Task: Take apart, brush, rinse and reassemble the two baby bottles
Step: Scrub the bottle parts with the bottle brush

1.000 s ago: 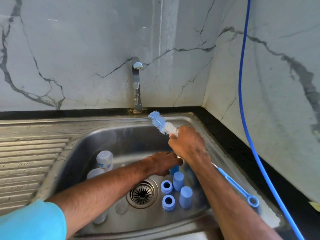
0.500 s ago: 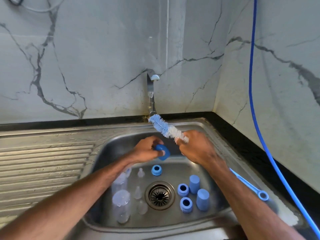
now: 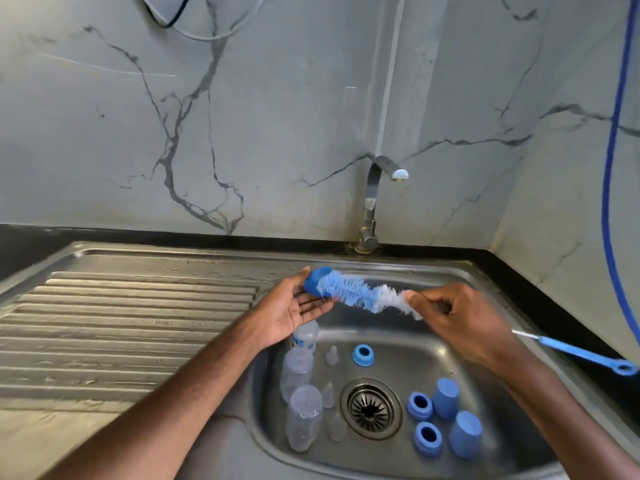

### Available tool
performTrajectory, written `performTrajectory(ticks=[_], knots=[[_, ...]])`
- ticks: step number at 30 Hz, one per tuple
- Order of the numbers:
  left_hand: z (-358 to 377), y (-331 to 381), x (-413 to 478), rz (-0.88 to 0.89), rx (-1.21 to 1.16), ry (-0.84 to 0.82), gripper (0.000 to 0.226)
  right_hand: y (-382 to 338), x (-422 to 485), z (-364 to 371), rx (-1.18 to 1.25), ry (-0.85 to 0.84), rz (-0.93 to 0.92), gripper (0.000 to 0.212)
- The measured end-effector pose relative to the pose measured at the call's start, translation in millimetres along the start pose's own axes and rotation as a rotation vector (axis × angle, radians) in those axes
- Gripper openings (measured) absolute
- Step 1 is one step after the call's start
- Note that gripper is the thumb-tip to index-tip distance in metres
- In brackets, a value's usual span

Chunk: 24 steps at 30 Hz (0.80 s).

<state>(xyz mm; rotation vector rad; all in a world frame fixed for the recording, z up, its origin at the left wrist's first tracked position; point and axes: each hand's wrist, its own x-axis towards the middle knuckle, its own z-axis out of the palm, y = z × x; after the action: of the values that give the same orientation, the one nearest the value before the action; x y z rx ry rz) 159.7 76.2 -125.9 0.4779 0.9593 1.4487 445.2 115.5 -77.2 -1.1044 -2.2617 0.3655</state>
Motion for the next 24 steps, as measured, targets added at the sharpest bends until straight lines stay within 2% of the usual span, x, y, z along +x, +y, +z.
performTrajectory(ticks=[1,4,8,11,14,17,19,22,24], knots=[[-2.5,0.1,0.5,0.001,0.003,-0.008,0.046,-1.2,-0.4,-1.6,-0.028,0.024,0.019,0.037],[-4.7,-2.3,1.3,-0.009,0.039,-0.038,0.048,-5.4,-1.9,-3.1,-0.062,0.082,0.054,0.008],[2.5,-9.2,1.1,0.000,0.077,-0.060,0.049,-6.7,-1.5,1.6,-0.187,0.131,0.060,0.034],[10.3,-14.4,0.8,0.035,0.067,-0.031,0.053,-8.5,-3.6,10.7,-0.291,0.147,0.004,0.043],[15.2,-15.6,0.1,0.059,0.036,0.011,0.055,-12.2,-7.0,19.0,-0.378,0.182,-0.057,0.044],[15.8,-14.5,0.0,0.119,0.089,0.000,0.050,-17.7,-9.4,25.3,-0.413,0.160,-0.059,0.031],[15.7,-14.2,0.6,0.169,0.141,-0.039,0.040,-19.5,-9.8,30.2,-0.429,0.136,-0.031,0.024],[14.7,-11.1,-2.0,0.184,0.187,-0.191,0.042,-13.7,-4.4,28.8,-0.357,0.020,0.091,0.049],[14.2,-8.2,-5.0,0.186,0.182,-0.356,0.049,-3.9,2.0,19.3,-0.144,-0.107,0.194,0.057]])
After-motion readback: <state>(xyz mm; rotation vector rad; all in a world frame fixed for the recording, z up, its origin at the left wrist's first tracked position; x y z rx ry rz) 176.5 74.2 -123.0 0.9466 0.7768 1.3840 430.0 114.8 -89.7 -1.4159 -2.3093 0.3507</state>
